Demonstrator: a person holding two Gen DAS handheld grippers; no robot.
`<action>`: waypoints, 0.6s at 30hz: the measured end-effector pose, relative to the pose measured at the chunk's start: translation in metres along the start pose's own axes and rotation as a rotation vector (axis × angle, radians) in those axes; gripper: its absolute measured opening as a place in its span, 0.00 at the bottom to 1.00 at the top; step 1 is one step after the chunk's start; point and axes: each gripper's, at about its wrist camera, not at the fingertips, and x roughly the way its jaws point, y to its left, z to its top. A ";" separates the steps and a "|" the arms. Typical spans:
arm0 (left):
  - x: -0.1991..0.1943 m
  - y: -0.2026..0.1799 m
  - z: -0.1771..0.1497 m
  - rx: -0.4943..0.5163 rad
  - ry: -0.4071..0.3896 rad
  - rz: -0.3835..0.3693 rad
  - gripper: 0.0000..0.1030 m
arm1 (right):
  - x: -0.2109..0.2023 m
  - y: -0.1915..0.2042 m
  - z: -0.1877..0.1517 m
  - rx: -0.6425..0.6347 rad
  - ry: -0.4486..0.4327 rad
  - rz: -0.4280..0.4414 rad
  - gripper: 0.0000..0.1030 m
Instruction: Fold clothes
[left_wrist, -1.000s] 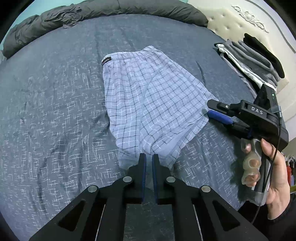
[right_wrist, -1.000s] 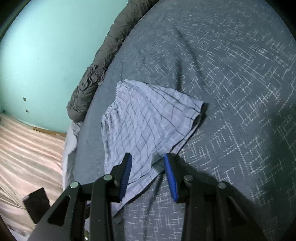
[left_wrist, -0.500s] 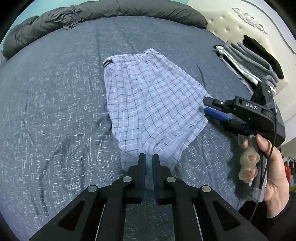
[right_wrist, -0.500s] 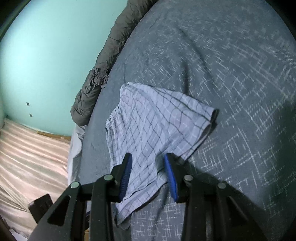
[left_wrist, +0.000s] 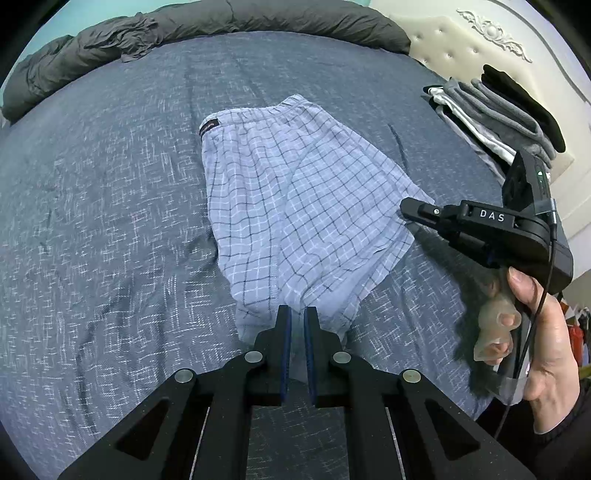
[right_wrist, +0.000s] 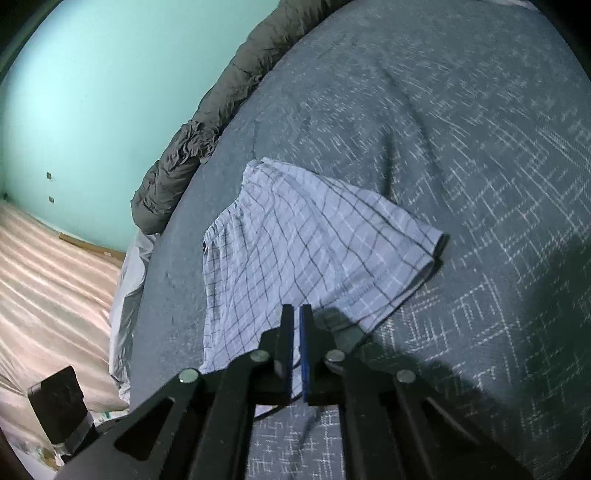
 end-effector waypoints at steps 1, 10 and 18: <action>0.000 -0.001 0.000 -0.003 -0.001 0.001 0.07 | 0.000 0.000 0.000 -0.002 -0.004 0.002 0.00; -0.002 -0.005 0.001 -0.002 -0.014 -0.001 0.23 | -0.010 0.005 0.002 -0.021 -0.037 -0.048 0.03; 0.001 0.001 0.001 -0.035 -0.012 -0.006 0.23 | 0.003 0.006 -0.009 0.040 0.052 0.004 0.28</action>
